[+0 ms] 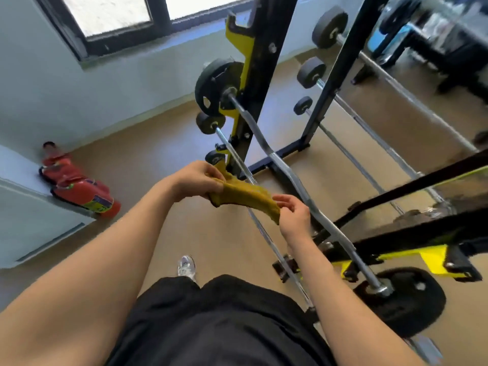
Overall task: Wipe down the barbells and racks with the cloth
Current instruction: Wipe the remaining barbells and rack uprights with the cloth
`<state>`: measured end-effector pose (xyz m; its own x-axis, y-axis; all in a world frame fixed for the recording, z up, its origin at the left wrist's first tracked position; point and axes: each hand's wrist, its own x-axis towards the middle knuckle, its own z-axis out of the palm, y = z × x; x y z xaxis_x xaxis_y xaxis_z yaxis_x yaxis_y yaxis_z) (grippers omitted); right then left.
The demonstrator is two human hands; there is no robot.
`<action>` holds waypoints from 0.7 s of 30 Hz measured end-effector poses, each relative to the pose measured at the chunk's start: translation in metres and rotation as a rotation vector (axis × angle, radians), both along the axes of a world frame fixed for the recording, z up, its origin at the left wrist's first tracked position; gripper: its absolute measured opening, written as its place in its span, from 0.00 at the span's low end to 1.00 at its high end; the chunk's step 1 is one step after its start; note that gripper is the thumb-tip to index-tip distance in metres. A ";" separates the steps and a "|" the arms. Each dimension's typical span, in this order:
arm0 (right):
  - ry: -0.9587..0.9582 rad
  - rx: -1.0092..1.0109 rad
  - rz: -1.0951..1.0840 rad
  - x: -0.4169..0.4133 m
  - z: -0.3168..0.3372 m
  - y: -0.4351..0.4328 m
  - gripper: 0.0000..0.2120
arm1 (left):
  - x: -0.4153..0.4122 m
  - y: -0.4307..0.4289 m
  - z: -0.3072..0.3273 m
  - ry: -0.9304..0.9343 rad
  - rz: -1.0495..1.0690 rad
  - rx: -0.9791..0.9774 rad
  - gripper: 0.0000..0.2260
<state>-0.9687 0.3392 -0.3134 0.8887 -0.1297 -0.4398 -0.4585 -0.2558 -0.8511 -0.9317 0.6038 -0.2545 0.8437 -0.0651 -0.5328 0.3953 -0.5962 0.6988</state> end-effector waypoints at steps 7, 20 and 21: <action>-0.020 -0.063 -0.180 0.025 0.017 0.049 0.10 | 0.097 0.015 -0.005 -0.052 -0.077 -0.035 0.15; 0.164 -0.217 -0.338 0.106 -0.032 0.025 0.32 | 0.233 -0.035 -0.054 -0.192 -0.553 0.237 0.12; 0.097 -0.262 -0.348 0.113 -0.034 0.023 0.29 | 0.241 -0.040 -0.057 -0.189 -0.583 0.258 0.14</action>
<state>-0.8557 0.3617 -0.3470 0.7286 -0.5318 -0.4316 -0.6300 -0.2731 -0.7270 -0.6902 0.5638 -0.3110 0.7891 -0.4295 -0.4391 -0.1578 -0.8326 0.5308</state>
